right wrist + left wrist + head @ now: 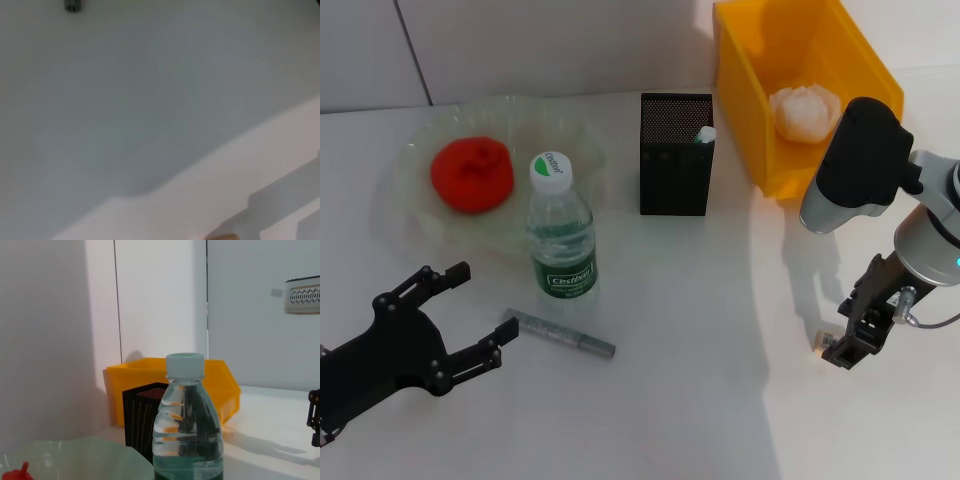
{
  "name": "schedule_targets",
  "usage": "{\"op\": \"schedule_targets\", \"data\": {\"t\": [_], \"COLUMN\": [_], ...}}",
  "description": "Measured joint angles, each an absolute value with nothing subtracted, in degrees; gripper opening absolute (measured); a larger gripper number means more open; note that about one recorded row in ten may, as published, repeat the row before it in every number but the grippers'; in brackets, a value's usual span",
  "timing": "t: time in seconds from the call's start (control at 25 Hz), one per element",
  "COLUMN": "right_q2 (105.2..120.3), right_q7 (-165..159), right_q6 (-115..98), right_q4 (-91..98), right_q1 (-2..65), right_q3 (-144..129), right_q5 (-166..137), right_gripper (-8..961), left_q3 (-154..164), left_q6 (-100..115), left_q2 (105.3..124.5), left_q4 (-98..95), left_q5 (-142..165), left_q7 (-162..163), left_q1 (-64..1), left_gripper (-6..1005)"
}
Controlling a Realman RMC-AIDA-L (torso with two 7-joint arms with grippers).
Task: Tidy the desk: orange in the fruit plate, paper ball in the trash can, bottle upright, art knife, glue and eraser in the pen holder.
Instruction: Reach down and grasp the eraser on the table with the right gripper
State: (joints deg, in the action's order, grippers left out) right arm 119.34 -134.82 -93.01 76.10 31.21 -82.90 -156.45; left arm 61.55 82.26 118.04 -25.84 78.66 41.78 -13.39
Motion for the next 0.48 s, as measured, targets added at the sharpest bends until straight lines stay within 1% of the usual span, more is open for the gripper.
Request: {"op": "schedule_targets", "data": {"t": [0.48], "right_q2": [119.45], "right_q7": [-134.9], "right_q6": [-92.9], "right_q4": [74.3], "right_q1": [32.1], "right_q3": [-83.2], "right_q5": [-156.4], "right_gripper": [584], "left_q3": [61.6], "left_q6": [82.3], "left_q2": [118.04], "left_q4": [-25.8], "left_q5": [78.7], "left_q7": [41.9], "left_q1": [-13.5], "left_gripper": [863]}}
